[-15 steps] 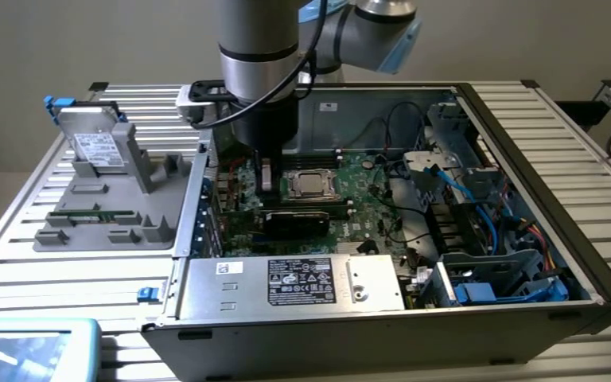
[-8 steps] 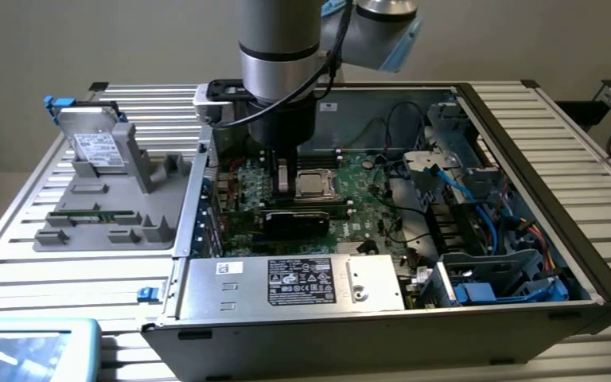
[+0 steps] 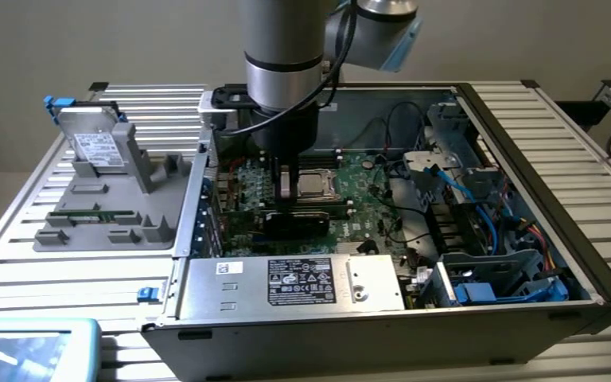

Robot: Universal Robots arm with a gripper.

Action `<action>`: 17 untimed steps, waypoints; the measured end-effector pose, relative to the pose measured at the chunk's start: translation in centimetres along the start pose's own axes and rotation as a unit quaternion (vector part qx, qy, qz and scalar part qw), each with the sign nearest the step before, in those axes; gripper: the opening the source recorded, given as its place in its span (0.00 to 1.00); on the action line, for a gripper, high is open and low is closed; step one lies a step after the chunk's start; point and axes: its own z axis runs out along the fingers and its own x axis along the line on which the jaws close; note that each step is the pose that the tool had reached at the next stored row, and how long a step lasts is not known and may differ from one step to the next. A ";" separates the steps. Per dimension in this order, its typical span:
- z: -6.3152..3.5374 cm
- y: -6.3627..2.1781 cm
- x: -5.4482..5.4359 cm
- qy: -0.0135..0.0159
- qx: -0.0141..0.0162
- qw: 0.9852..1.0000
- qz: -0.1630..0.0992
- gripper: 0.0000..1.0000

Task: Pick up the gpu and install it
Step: 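Press down on the gpu until it lock into place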

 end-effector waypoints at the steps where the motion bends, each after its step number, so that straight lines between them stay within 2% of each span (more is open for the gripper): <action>1: 0.18 0.00 0.0 0.000 0.000 1.000 0.000 0.12; 5: 0.38 0.00 0.0 0.000 0.000 1.000 0.000 0.12; 6: 0.20 -0.01 0.0 -0.001 -0.001 1.000 0.000 0.12; 12: -2.18 0.02 0.0 0.000 -0.005 1.000 0.000 0.12; 17: -2.23 0.02 0.0 0.000 -0.006 1.000 0.000 0.12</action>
